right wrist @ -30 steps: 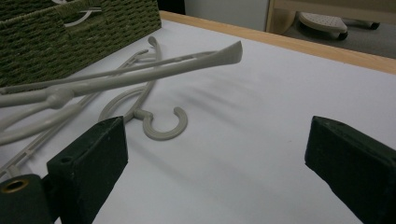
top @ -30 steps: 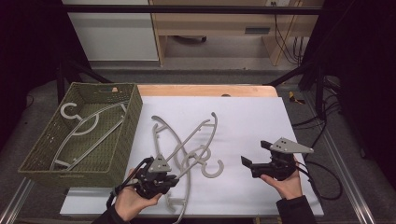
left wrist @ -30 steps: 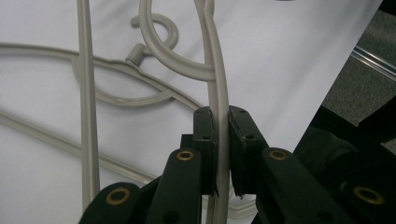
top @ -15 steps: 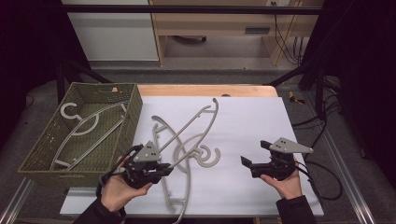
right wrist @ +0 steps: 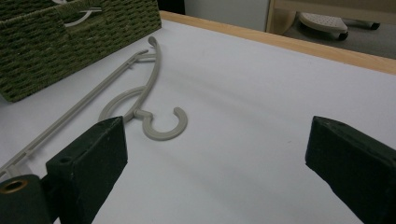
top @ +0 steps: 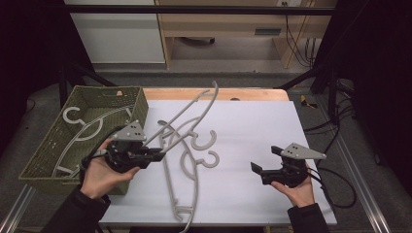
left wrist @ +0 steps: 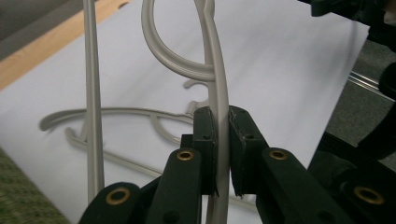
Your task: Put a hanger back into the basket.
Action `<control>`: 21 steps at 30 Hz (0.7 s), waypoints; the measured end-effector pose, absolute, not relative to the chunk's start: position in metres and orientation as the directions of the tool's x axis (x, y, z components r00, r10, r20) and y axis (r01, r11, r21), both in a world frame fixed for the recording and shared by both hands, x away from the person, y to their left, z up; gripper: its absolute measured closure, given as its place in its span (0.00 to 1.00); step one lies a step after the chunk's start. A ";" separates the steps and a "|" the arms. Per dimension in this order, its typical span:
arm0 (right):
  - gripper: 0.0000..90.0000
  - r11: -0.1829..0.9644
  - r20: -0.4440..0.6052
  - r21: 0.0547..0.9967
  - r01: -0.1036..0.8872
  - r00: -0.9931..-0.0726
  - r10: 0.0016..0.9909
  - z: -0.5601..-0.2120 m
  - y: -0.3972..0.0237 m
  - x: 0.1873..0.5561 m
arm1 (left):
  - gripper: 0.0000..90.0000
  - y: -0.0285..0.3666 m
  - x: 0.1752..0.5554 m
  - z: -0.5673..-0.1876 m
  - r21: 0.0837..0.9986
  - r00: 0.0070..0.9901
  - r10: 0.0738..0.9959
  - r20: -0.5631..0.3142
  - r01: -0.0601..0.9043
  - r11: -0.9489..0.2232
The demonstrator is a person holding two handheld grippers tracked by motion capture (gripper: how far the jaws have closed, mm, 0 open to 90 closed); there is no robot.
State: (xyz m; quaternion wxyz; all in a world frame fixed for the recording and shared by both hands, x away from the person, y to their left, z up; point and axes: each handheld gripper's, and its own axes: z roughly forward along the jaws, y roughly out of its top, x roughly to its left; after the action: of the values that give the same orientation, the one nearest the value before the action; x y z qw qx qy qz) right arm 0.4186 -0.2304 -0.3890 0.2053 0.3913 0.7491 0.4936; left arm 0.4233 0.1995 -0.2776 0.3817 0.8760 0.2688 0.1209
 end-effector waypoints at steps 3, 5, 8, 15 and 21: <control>0.06 0.209 0.074 0.901 0.380 -0.608 0.790 -0.389 -0.231 0.419 | 0.91 0.210 0.429 -0.271 0.737 0.816 0.578 0.005 0.388 -0.553; 0.06 0.205 0.076 0.902 0.381 -0.606 0.792 -0.389 -0.231 0.419 | 0.91 0.217 0.432 -0.268 0.741 0.809 0.588 0.000 0.395 -0.543; 0.05 0.205 0.072 0.904 0.376 -0.605 0.793 -0.389 -0.231 0.419 | 0.91 0.227 0.438 -0.266 0.743 0.801 0.598 -0.005 0.403 -0.534; 0.04 0.204 0.072 0.904 0.376 -0.604 0.794 -0.389 -0.231 0.419 | 0.91 0.247 0.450 -0.262 0.735 0.789 0.614 -0.002 0.417 -0.534; 0.03 0.203 0.072 0.905 0.375 -0.604 0.794 -0.388 -0.232 0.419 | 0.91 0.266 0.459 -0.261 0.721 0.775 0.632 0.008 0.434 -0.541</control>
State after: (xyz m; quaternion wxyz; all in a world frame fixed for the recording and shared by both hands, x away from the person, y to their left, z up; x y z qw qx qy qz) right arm 0.4190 -0.2316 -0.3883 0.2118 0.3916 0.7462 0.4949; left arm 0.4592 0.2661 -0.2612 0.3677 0.8673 0.3073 0.1349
